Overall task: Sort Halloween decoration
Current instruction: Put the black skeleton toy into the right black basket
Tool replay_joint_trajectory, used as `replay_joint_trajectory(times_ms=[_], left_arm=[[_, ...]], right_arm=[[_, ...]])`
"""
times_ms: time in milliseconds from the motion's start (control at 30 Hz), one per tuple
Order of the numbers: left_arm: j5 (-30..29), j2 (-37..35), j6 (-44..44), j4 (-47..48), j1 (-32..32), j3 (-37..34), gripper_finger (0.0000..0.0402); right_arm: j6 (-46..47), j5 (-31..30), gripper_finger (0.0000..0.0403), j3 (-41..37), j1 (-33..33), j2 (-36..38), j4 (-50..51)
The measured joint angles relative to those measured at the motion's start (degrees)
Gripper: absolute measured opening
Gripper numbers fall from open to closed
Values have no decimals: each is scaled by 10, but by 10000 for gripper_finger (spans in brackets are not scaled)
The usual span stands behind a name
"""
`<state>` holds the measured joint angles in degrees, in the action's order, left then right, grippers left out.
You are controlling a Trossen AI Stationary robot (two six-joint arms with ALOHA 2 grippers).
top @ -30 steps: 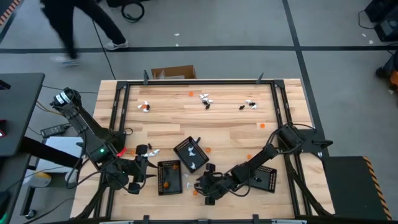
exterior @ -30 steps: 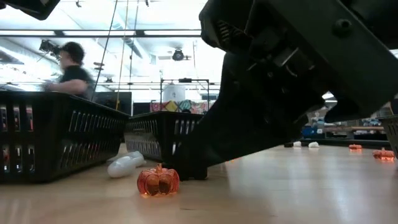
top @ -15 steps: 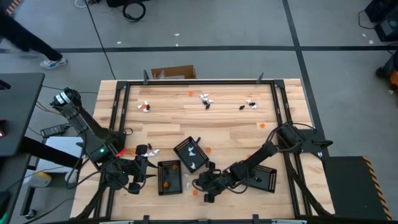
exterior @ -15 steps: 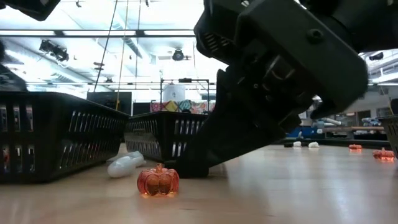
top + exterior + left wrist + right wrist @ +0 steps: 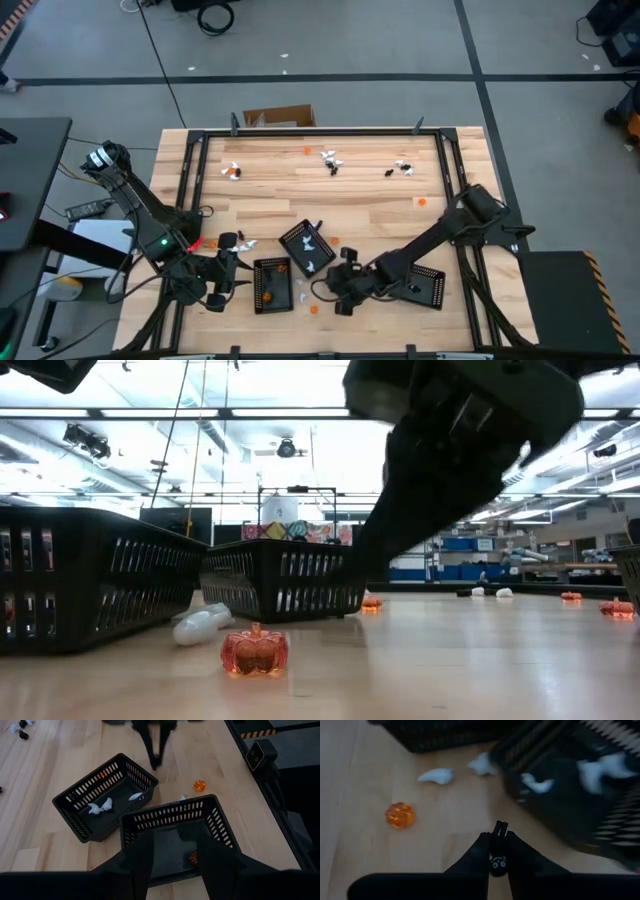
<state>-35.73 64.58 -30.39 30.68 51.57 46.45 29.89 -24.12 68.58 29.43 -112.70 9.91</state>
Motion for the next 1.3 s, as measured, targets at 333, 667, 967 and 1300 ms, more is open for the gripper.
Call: replay_joint_trajectory(times_ms=[333, 667, 967, 1300], left_arm=[[0, 0, 1, 0, 0, 0, 155], [0, 0, 1, 0, 0, 0, 155], [0, 0, 1, 0, 0, 0, 155], [0, 0, 1, 0, 0, 0, 155]], right_arm=[[69, 26, 50, 1, 0, 127, 226], [126, 110, 50, 0, 3, 213, 335], [201, 203, 50, 1, 7, 258, 426], [290, 273, 50, 1, 44, 262, 486]])
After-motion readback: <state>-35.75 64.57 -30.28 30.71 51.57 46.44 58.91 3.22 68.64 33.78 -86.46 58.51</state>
